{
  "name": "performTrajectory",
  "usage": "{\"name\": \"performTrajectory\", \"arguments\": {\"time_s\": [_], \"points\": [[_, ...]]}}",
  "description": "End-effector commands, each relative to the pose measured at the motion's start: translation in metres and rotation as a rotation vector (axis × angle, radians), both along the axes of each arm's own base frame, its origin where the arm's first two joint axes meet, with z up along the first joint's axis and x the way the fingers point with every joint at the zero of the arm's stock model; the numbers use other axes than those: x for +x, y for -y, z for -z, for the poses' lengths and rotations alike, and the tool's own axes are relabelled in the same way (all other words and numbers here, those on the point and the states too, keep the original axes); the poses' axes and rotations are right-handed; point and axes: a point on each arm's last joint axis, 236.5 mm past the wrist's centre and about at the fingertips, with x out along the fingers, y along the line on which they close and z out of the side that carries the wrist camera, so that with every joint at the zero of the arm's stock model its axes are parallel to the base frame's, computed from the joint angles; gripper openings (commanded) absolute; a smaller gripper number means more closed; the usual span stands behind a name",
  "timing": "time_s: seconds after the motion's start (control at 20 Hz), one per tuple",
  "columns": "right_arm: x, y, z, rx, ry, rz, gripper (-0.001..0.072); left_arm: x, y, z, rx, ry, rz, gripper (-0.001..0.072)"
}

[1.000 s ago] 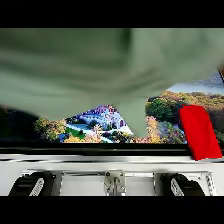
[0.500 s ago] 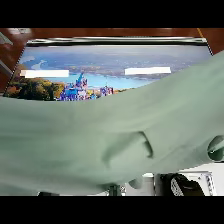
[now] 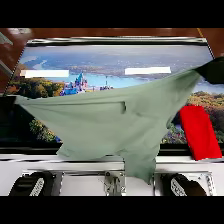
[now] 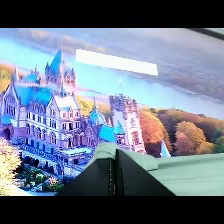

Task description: Fold the shirts.

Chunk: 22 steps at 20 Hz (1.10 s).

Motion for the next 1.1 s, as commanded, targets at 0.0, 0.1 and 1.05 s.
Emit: {"name": "performTrajectory", "arguments": {"time_s": [0.0,0.1,1.05], "points": [[0.089,0.007,0.077,0.108,-0.039,0.057,0.0053,0.07,-0.023,0.063,-0.054,-0.01,-0.124,0.0034],[0.137,0.003,0.097,0.256,-0.008,0.113,0.0053,0.111,-0.033,0.089,-0.071,-0.021,-0.172,0.0035],[0.132,0.037,0.211,0.145,-0.313,0.156,0.0671,0.07,-0.052,0.27,-0.131,-0.867,0.056,0.0574]]}}
